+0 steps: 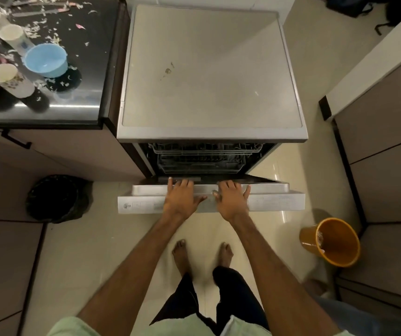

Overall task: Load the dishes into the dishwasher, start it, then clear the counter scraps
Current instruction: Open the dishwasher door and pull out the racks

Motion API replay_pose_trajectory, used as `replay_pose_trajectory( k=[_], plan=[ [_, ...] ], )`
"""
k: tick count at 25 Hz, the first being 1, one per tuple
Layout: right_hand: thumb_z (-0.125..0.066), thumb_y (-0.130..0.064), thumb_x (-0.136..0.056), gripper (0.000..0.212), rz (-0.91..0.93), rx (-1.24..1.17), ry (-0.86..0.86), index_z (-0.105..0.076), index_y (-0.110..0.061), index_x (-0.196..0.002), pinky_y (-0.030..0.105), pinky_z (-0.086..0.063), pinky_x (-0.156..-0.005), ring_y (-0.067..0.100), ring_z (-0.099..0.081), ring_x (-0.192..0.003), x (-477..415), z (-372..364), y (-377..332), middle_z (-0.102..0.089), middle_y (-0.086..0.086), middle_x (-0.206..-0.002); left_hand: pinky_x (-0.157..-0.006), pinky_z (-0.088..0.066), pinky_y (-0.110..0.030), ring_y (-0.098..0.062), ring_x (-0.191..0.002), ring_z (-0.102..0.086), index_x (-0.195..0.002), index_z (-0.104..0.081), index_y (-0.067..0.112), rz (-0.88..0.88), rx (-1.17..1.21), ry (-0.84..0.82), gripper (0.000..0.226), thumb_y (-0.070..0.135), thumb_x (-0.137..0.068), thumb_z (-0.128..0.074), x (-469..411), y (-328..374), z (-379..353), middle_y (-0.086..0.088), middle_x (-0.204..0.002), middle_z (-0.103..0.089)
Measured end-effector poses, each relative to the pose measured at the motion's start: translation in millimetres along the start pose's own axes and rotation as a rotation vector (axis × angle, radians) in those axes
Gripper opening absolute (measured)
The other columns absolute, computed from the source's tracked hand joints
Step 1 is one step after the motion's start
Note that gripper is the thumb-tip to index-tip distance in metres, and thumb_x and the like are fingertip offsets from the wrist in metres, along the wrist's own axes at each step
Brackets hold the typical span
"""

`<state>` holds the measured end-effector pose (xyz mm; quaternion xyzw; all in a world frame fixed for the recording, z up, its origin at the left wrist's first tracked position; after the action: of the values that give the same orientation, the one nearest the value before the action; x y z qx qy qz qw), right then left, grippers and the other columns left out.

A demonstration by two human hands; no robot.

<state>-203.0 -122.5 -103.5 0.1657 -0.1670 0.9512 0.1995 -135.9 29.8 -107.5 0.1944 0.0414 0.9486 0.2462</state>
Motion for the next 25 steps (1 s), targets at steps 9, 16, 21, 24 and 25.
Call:
replay_pose_trajectory(
  k=[9,16,21,24,25],
  plan=[
    [-0.059,-0.033,-0.096,0.05,0.051,0.034,-0.327,-0.045,-0.026,-0.143,0.056,-0.009,-0.122,0.029,-0.031,-0.14,35.5,-65.9,33.5,-0.038,0.008,-0.147,-0.105,-0.041,-0.04,-0.024,-0.125,-0.042,-0.134,-0.048,0.018,0.068,-0.022,-0.239,0.048,0.036,-0.092,-0.063,48.0,11.3,-76.4,-0.007,-0.136,-0.042],
    [-0.063,-0.05,-0.09,0.057,0.075,-0.003,-0.529,-0.046,-0.032,-0.141,0.053,-0.012,-0.119,0.024,-0.039,-0.136,58.2,-141.7,75.4,-0.051,0.001,-0.143,-0.121,-0.014,-0.046,-0.025,-0.141,-0.034,-0.146,-0.035,0.022,0.095,0.042,-0.361,0.053,0.042,-0.099,-0.047,87.8,15.1,-174.0,-0.003,-0.151,-0.041],
    [-0.056,-0.039,-0.097,0.065,0.077,0.06,-0.577,-0.026,-0.03,-0.154,0.057,-0.009,-0.12,0.026,-0.018,-0.149,89.9,-200.9,90.5,-0.024,0.001,-0.162,-0.121,-0.011,-0.052,-0.026,-0.146,-0.026,-0.152,-0.027,0.022,0.129,0.052,-0.42,0.064,0.049,-0.098,-0.047,118.7,21.2,-234.2,-0.003,-0.159,-0.03],
    [-0.055,-0.033,-0.099,0.069,0.069,0.09,-0.58,-0.017,-0.03,-0.157,0.059,-0.009,-0.121,0.025,-0.011,-0.151,102.6,-236.0,97.1,-0.014,-0.002,-0.165,-0.121,-0.011,-0.054,-0.028,-0.149,-0.019,-0.156,-0.02,0.021,0.129,0.047,-0.448,0.069,0.045,-0.098,-0.048,128.0,20.8,-267.9,-0.003,-0.163,-0.021],
    [-0.055,-0.031,-0.099,0.071,0.057,0.1,-0.58,-0.015,-0.03,-0.157,0.06,-0.009,-0.12,0.026,-0.01,-0.152,104.2,-247.2,98.6,-0.012,-0.002,-0.165,-0.12,-0.011,-0.055,-0.027,-0.15,-0.017,-0.156,-0.018,0.022,0.121,0.044,-0.454,0.07,0.045,-0.098,-0.049,128.1,18.9,-278.4,-0.002,-0.164,-0.018]
  ],
)
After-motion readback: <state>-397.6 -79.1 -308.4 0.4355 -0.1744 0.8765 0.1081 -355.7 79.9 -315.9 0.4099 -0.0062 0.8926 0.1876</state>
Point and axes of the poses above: each hand's wrist, its own x-axis away from the middle knuckle, its own z-axis out of the back of the hand, y = z × x, the point moved 2 cm from there along -x, towards the middle knuckle
